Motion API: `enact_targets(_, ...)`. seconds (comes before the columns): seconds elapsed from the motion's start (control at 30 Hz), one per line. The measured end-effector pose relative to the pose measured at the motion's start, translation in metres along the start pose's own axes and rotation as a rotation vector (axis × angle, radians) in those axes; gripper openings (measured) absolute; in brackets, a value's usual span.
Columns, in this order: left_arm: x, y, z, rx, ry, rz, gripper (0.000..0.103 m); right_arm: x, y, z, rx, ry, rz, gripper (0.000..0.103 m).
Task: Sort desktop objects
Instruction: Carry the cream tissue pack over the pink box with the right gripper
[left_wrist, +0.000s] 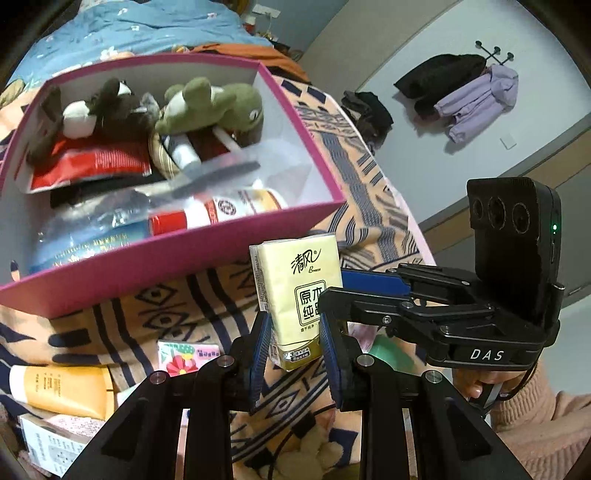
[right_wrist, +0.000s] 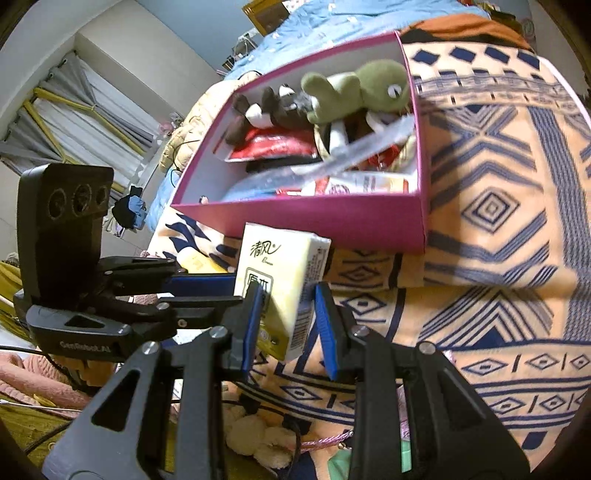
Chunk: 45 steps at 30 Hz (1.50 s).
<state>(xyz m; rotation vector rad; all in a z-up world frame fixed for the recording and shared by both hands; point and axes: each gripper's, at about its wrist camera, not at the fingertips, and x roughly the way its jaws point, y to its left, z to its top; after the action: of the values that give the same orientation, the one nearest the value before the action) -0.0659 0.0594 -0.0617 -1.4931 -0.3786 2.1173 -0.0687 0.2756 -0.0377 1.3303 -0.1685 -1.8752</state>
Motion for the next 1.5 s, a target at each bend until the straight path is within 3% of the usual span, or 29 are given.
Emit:
enact_targets(0.83, -0.026, -0.017, 0.023, 0.034, -0.100, 0.006, 0.026, -0.026, 0.019, 0.032, -0.074, -0.070, -0.011, 0.032)
enact_targets(1.5, -0.029, -0.018, 0.034, 0.034, -0.125, 0.006, 0.026, -0.030, 0.019, 0.046, -0.094, -0.091, -0.018, 0.032)
